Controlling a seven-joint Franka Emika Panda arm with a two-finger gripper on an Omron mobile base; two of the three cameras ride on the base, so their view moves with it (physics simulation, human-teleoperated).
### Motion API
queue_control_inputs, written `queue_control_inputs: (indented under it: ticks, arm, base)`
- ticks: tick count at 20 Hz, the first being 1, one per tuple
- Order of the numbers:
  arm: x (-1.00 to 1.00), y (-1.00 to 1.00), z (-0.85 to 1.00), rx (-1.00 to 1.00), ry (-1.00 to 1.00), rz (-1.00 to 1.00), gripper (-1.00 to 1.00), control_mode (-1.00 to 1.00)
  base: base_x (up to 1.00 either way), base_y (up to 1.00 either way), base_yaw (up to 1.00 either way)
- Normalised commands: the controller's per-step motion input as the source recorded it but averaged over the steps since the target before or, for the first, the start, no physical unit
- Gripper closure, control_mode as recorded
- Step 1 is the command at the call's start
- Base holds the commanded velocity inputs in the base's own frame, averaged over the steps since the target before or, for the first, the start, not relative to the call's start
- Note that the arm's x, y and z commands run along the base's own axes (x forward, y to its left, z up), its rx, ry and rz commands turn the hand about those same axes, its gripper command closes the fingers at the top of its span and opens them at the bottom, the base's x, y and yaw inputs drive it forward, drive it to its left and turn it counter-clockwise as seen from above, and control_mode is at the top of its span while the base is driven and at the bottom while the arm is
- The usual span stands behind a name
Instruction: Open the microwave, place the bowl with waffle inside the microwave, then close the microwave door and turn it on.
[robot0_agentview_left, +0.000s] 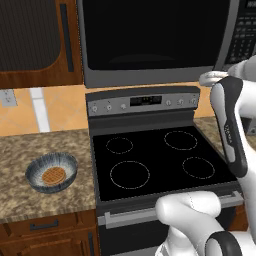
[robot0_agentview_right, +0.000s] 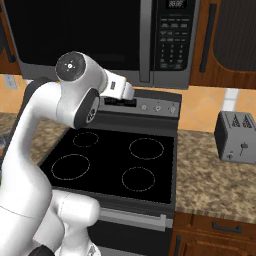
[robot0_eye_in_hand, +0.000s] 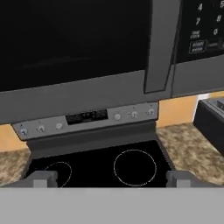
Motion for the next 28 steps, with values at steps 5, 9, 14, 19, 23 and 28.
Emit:
queue_control_inputs:
  ticks: [5, 9, 14, 19, 23, 28]
  arm:
    - [0.18, -0.66, 0.57, 0.05, -0.43, -0.16, -1.00, -1.00]
    - [0.11, -0.39, 0.34, 0.00, -0.47, -0.01, -1.00, -1.00]
    - [0.23, -0.39, 0.59, 0.00, -0.12, 0.00, -1.00, -1.00]
    - [0.23, -0.06, 0.44, 0.00, 0.00, 0.02, -1.00, -1.00]
    - [0.14, 0.00, 0.29, 0.00, 0.00, 0.10, -1.00, -1.00]
    - [0.51, -0.05, 0.01, 0.01, 0.02, 0.02, -1.00, -1.00]
  base:
    - [0.00, 0.00, 0.00]
    - [0.00, 0.00, 0.00]
    - [0.00, 0.00, 0.00]
    - [0.00, 0.00, 0.00]
    - [0.00, 0.00, 0.00]
    - [0.00, 0.00, 0.00]
